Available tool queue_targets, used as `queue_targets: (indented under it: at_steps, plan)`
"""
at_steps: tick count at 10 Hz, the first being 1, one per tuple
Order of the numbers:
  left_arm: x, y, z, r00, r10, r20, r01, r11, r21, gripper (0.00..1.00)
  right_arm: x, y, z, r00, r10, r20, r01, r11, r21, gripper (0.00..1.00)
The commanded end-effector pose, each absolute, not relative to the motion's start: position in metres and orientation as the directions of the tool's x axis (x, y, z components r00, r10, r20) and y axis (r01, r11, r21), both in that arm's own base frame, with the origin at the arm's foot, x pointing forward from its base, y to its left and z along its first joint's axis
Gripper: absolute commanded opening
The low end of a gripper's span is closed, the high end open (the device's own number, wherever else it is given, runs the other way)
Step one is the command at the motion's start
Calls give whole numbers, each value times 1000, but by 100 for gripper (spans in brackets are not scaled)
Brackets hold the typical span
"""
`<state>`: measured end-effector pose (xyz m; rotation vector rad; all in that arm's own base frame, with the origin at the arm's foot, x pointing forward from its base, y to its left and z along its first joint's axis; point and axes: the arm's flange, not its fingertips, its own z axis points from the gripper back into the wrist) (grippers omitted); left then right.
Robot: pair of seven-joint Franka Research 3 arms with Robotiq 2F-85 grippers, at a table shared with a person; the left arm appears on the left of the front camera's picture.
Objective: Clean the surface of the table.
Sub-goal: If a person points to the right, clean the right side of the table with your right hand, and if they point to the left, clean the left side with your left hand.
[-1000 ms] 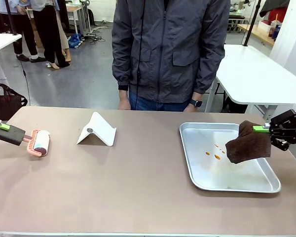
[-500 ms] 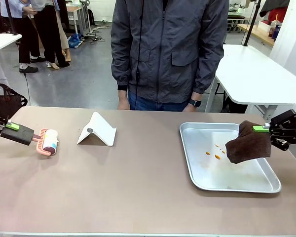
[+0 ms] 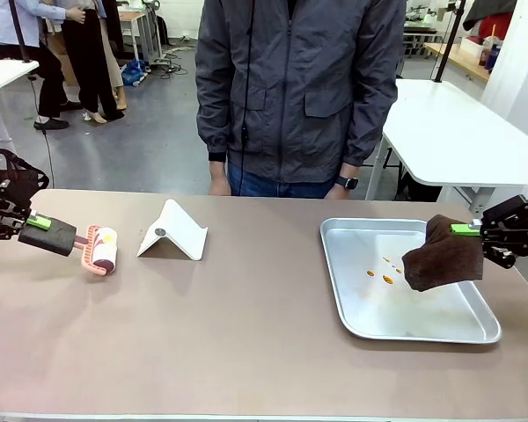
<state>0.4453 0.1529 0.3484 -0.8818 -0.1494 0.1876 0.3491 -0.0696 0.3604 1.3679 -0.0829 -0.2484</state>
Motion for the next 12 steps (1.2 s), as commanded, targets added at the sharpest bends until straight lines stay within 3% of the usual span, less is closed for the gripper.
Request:
queue_targets:
  at_steps: [1,5,9,12]
  plan:
    - [414,162,373,972,198,126,4,524,-852,22,348,-69,364,972,-218,-94,134,180,974,0]
    - [358,198,411,968,149,204,128,405,-905,22,348,-69,364,972,-218,-94,134,180,974,0]
    - [281,238,415,977,143,157,85,410,-908,22,348,-69,364,972,-218,-94,134,180,974,0]
    - [266,259,403,975,179,129,60,349,-935,22,348,-69,364,972,-218,-94,134,180,974,0]
